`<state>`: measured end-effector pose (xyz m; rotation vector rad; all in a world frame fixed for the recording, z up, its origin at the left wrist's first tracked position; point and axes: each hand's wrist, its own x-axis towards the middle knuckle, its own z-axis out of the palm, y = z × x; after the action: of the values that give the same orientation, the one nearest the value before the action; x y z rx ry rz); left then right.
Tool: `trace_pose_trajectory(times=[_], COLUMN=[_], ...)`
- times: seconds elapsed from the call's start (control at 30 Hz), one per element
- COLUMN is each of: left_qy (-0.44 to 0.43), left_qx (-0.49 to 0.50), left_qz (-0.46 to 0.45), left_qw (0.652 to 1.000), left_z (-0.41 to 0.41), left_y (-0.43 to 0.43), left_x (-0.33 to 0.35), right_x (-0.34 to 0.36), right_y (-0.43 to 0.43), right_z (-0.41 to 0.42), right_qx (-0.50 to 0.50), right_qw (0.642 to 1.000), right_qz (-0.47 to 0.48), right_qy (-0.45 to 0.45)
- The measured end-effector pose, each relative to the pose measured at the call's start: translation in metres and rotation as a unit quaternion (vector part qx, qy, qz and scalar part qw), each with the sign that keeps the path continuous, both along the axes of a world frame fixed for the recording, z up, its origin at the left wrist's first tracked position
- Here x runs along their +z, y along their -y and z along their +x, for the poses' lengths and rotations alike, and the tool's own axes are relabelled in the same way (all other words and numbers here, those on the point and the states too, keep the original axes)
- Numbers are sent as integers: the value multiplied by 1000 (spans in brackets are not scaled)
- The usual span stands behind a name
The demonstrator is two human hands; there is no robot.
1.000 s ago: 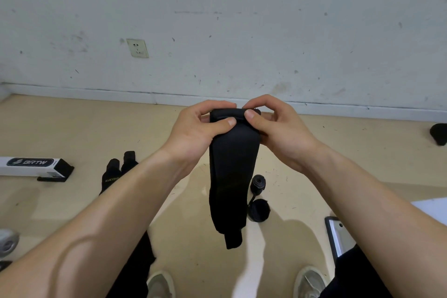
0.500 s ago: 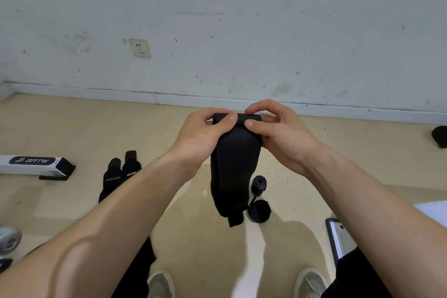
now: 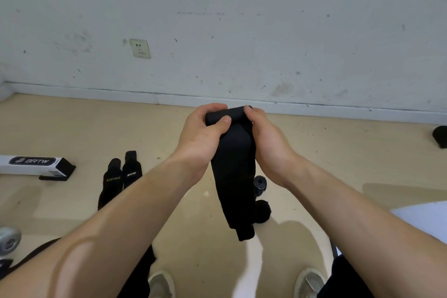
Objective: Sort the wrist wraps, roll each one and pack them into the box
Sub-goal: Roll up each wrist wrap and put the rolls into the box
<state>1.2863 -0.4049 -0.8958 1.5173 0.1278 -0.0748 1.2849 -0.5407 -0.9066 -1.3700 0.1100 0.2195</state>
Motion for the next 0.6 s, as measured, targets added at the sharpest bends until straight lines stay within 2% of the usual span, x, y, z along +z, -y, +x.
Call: trace_pose_trajectory(times=[0.2,0.3,0.43,0.6], left_qy=[-4,26,47,-21], left_qx=[-4,-12,0,-7], left_qz=[18,53,71,25], left_qw=[1000,998,996,999], left_z=[-4,-6,-5,0], left_y=[3,6,5,6], left_x=[0,-1,0,-3], right_x=[4,1,0,1], right_y=[-1,-4,-4,-3], right_z=[0,-1,3,4], right_qx=[4,-30,-59,-64], right_qw=[996,989,990,994], right_qz=[-86,-140,-119,-83], right_qy=[12,49,50,38])
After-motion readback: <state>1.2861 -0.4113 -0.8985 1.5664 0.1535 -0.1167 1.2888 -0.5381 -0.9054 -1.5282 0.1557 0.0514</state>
